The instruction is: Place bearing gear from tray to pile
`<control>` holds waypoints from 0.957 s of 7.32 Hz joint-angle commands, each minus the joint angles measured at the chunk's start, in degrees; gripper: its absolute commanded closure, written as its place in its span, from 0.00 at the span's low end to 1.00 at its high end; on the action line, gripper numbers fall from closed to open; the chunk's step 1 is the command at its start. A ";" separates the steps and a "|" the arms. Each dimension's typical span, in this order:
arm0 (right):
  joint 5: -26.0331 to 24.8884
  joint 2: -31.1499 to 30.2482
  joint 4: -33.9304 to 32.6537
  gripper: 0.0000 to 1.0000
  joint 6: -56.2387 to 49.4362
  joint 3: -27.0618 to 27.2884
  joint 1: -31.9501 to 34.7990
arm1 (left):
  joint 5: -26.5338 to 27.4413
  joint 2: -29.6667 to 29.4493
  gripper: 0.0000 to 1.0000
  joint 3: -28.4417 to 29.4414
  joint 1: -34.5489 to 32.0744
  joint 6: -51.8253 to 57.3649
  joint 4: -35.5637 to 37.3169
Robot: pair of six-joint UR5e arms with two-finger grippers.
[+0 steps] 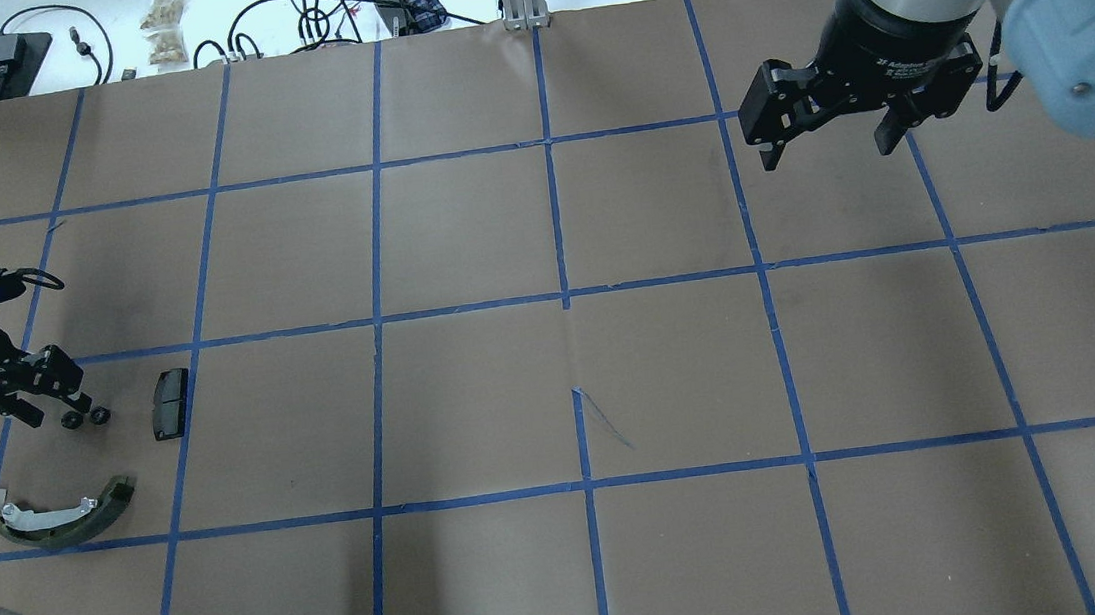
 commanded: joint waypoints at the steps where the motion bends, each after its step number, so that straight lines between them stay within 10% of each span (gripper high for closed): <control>1: 0.06 -0.03 0.09 0.00 0.06 0.04 0.00 | 1.10 1.61 0.00 1.60 -1.31 -0.13 -3.08; 7: 0.23 -0.03 0.09 0.00 0.15 0.04 0.00 | -3.01 15.30 0.00 8.72 -21.78 -15.21 -15.12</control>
